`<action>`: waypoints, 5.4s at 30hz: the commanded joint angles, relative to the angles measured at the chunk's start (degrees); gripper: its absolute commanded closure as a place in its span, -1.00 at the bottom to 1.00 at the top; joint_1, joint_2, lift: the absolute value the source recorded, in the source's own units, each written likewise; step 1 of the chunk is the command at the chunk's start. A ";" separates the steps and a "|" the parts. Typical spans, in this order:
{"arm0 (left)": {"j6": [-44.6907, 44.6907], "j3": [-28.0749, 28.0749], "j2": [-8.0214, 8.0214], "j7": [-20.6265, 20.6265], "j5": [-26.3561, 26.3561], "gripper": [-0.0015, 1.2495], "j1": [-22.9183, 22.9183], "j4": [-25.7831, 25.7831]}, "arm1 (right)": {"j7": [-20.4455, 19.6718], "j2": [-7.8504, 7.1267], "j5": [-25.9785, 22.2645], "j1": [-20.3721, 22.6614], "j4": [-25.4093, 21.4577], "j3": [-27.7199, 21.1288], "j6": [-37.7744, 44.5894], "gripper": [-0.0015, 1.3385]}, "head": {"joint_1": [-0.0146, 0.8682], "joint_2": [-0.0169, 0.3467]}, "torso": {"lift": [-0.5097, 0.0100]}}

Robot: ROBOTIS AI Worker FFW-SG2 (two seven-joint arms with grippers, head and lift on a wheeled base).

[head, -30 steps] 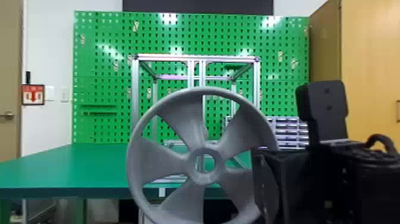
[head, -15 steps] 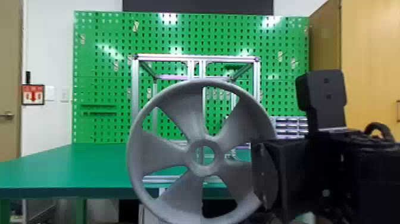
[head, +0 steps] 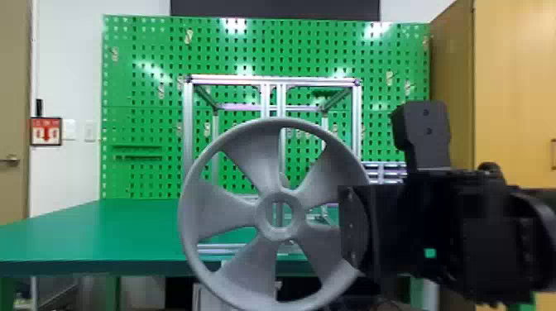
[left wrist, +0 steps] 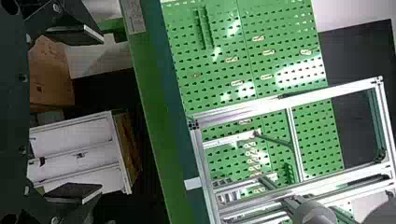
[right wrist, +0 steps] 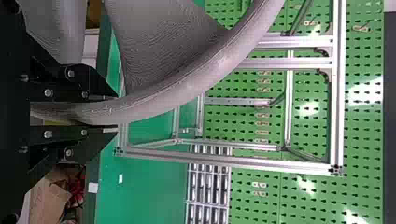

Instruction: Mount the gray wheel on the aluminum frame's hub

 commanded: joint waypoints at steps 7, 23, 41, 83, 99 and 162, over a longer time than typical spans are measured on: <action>0.18 -1.17 0.60 0.15 -0.18 -0.74 -0.41 -0.03 | -0.01 0.68 -0.78 -4.46 4.56 2.62 -0.15 0.57 | -0.98 -0.87 | -0.96; 0.61 -2.23 1.13 0.86 -0.27 -0.74 -0.94 -0.03 | 2.46 3.67 -3.50 -8.41 11.42 4.03 -0.23 0.57 | -0.98 -0.87 | -0.96; 6.15 -4.69 2.36 5.43 4.56 -0.73 0.29 -9.17 | 3.51 4.55 -0.95 -8.59 12.30 3.59 -0.23 0.57 | -0.98 -0.87 | -0.96; 5.98 -10.49 6.93 25.64 46.93 -0.55 -15.35 -17.35 | 3.51 4.81 -0.43 -9.20 13.53 5.17 -0.23 0.57 | -0.98 -0.87 | -0.96; 5.54 -11.98 5.61 25.64 47.46 -0.53 -21.16 -10.67 | 3.51 5.07 -0.25 -9.64 13.62 5.79 -0.41 0.57 | -0.98 -0.87 | -0.96; 8.70 -13.83 3.85 27.75 46.84 0.24 -25.64 -6.89 | 5.44 4.90 2.03 -9.12 13.88 5.09 -0.85 0.57 | -0.98 -0.87 | -0.96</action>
